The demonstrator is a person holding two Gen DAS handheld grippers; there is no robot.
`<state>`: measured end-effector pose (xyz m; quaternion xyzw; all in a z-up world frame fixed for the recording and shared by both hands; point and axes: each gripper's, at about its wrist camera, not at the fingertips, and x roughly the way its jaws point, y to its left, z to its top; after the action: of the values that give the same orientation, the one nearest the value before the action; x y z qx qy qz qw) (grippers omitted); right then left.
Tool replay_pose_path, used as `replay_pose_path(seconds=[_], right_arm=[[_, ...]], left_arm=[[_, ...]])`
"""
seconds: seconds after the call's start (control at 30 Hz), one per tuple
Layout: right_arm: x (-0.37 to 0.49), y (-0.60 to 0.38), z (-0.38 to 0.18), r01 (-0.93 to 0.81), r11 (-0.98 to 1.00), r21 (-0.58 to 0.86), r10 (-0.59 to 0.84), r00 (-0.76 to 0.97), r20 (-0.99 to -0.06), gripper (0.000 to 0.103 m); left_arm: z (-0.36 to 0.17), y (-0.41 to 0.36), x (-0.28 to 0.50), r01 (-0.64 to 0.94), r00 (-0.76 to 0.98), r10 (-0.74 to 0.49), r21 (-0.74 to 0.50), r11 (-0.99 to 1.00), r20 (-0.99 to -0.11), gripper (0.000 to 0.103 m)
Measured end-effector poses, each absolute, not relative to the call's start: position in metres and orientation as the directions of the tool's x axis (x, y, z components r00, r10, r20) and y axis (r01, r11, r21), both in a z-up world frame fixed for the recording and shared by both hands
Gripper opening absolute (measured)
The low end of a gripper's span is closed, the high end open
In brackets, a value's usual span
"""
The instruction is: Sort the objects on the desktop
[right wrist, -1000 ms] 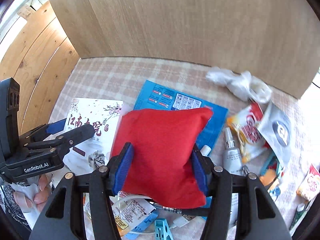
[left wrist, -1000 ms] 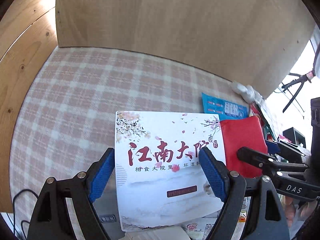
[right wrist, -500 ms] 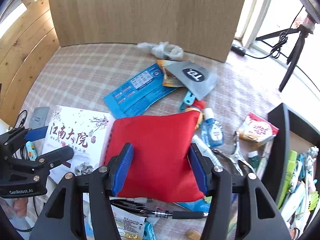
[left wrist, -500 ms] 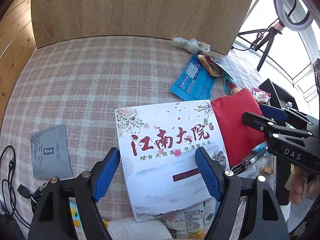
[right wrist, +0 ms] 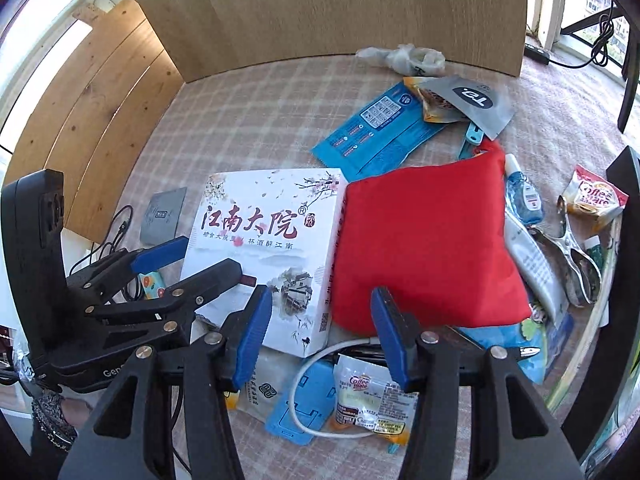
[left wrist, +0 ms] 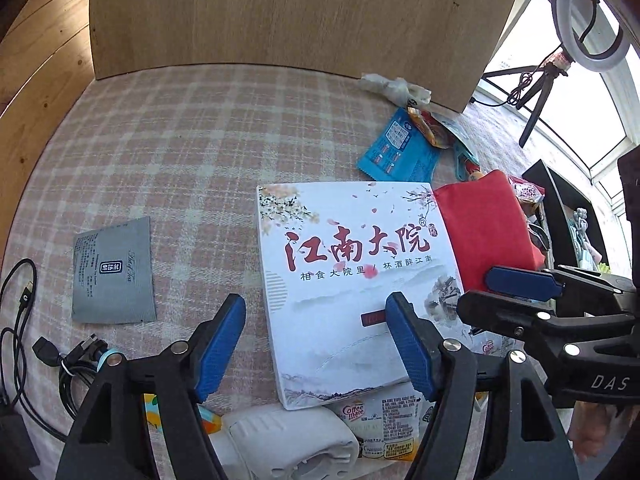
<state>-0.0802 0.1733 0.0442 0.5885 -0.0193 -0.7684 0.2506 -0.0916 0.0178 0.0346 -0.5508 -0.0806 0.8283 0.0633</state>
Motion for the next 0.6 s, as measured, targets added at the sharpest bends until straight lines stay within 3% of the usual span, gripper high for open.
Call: replay_pose_path(seconds=[0.23,0.43,0.6], right_arm=[[-0.101,0.152,0.025,0.332,-0.854,0.400,-0.456,-0.108,-0.883,0.050],[-0.108,0.139,0.020,0.324,-0.844,0.428,-0.478,-0.089,-0.874,0.043],[-0.105,0.138,0.030,0.352,-0.844,0.405,-0.464,-0.101,-0.880,0.036]], left_arm=[[0.033,-0.011,-0.105,0.055,-0.387,0.194,-0.232,-0.971,-0.902,0.071],[0.033,-0.020,-0.106,0.052,-0.366,0.266,-0.305,-0.951,-0.892,0.055],[0.041,-0.013,-0.103,0.057,-0.372,0.246,-0.286,-0.956,-0.895,0.055]])
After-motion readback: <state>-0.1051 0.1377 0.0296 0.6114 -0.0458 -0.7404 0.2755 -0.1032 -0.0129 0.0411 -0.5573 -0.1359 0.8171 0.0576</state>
